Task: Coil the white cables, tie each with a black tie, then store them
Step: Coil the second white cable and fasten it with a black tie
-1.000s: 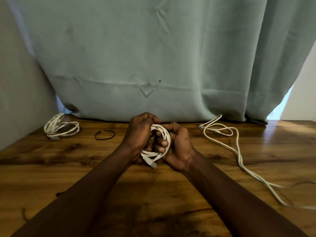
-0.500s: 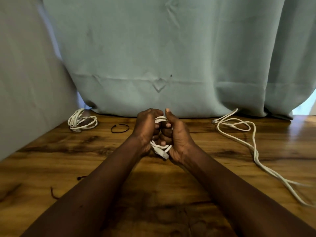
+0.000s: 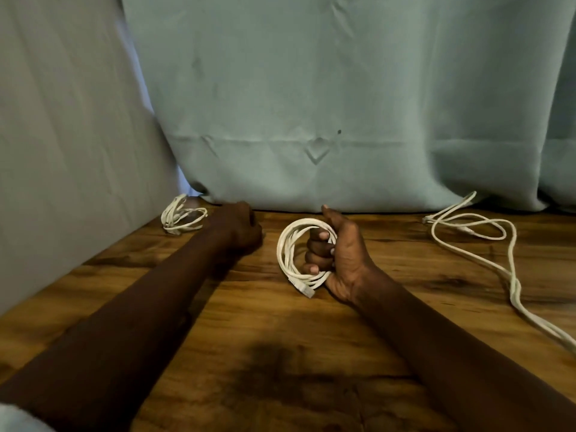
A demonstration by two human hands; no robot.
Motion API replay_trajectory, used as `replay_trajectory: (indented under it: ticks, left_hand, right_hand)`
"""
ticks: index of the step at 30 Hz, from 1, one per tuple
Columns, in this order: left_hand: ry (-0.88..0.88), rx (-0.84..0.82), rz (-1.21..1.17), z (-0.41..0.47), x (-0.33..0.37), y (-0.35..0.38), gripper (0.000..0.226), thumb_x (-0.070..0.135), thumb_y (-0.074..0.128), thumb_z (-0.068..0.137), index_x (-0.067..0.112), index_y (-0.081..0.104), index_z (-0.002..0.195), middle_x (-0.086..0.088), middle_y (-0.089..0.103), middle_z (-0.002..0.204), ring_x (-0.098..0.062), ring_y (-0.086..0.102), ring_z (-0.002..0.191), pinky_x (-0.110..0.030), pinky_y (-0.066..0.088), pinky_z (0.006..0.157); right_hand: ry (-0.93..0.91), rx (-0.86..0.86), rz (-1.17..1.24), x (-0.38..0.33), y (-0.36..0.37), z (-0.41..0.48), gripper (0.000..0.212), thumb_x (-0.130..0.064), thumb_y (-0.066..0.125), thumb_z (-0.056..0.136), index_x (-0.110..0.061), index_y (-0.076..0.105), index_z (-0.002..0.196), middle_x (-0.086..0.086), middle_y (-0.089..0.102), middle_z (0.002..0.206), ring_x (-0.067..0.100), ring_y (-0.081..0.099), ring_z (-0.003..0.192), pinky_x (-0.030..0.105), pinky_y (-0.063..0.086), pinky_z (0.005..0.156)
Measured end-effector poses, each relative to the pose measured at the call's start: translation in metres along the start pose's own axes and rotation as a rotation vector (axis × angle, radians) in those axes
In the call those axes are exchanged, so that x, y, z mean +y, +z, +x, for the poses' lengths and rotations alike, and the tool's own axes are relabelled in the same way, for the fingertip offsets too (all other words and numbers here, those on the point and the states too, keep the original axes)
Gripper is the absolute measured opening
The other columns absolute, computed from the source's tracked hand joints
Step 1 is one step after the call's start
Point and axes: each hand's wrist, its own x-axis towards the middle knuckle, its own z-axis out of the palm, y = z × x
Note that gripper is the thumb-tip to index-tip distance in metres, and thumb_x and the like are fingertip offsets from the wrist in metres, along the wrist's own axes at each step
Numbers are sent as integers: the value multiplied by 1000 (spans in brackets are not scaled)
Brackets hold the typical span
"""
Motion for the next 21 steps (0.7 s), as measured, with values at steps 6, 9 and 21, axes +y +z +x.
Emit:
replay_trajectory:
  ticks: [6, 9, 21]
  left_hand:
    - [82, 67, -54, -4, -11, 15, 16, 40, 70, 88, 24, 70, 86, -2, 74, 98, -26, 70, 96, -38, 57, 84]
    - [257, 182, -96, -17, -7, 15, 16, 37, 59, 97, 23, 65, 92, -1, 71, 90, -24, 66, 86, -42, 55, 79]
    - [490, -475, -1197, -62, 32, -37, 16, 6, 71, 86, 9, 80, 99, -5, 73, 82, -4, 48, 54, -15, 36, 50]
  right_hand:
    - [-56, 52, -85, -4, -4, 1, 55, -47, 45, 101, -19, 38, 54, -6, 21, 39, 10, 15, 30, 24, 20, 44]
    - [-78, 109, -86, -9, -7, 0, 55, -49, 45, 101, -19, 37, 55, -6, 21, 39, 10, 16, 30, 26, 20, 47]
    - [-145, 318, -90, -20, -5, -7, 54, -46, 36, 107, -16, 37, 63, -4, 40, 32, 9, 36, 22, 30, 22, 51]
